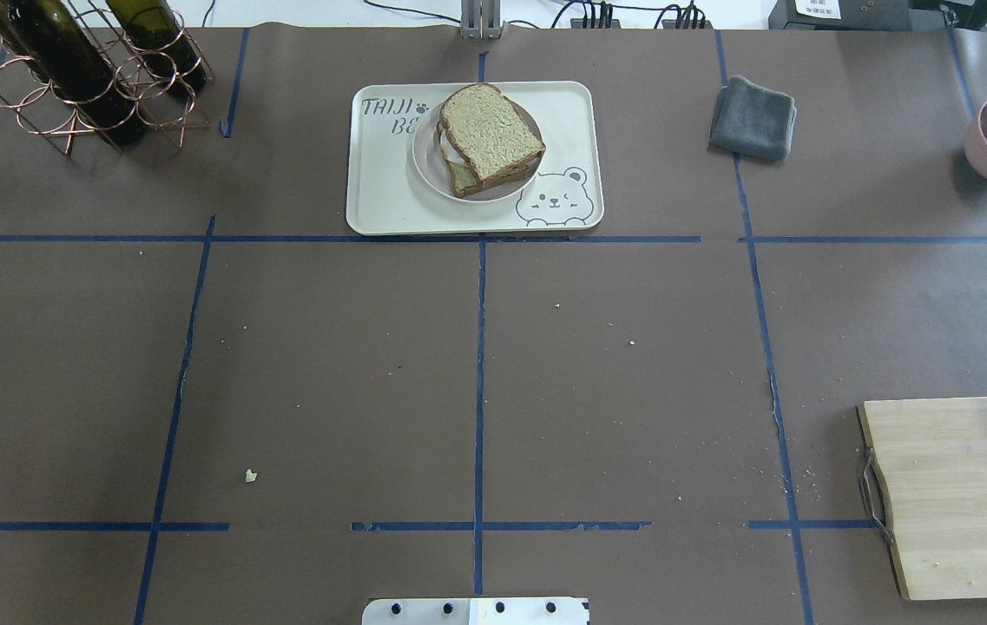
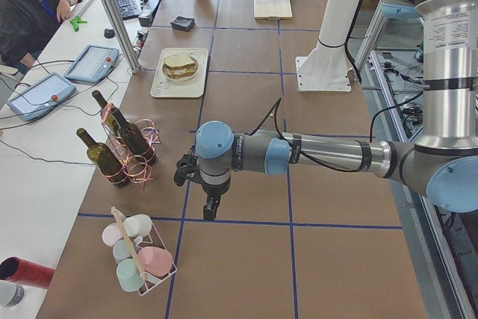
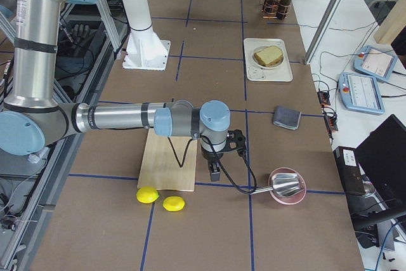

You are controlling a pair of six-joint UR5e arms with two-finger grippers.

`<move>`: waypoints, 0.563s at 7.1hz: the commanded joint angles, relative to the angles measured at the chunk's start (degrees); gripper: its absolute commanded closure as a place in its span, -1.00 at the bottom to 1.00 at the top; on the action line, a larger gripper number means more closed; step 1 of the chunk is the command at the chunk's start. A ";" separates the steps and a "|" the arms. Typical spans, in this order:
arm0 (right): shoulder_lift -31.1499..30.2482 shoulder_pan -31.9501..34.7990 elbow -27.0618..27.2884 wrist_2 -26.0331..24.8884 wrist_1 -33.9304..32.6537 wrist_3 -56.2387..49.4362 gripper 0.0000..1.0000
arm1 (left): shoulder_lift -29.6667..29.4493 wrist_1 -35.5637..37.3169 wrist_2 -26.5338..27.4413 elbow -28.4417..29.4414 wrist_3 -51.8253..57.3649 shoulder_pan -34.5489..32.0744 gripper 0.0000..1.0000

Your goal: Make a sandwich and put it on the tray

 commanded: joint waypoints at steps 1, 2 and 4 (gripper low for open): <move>0.33 0.00 -0.06 0.10 -0.02 0.01 -1.00 | 2.03 -0.18 -0.40 -0.82 0.39 0.36 -1.00; 0.33 -0.09 -0.24 0.10 0.50 0.10 -1.00 | 2.03 -0.27 -0.49 -0.82 0.39 0.36 -1.00; 0.25 -0.09 -0.41 0.10 2.69 0.18 -1.00 | 1.86 -0.71 -0.58 -1.25 0.39 0.36 -1.00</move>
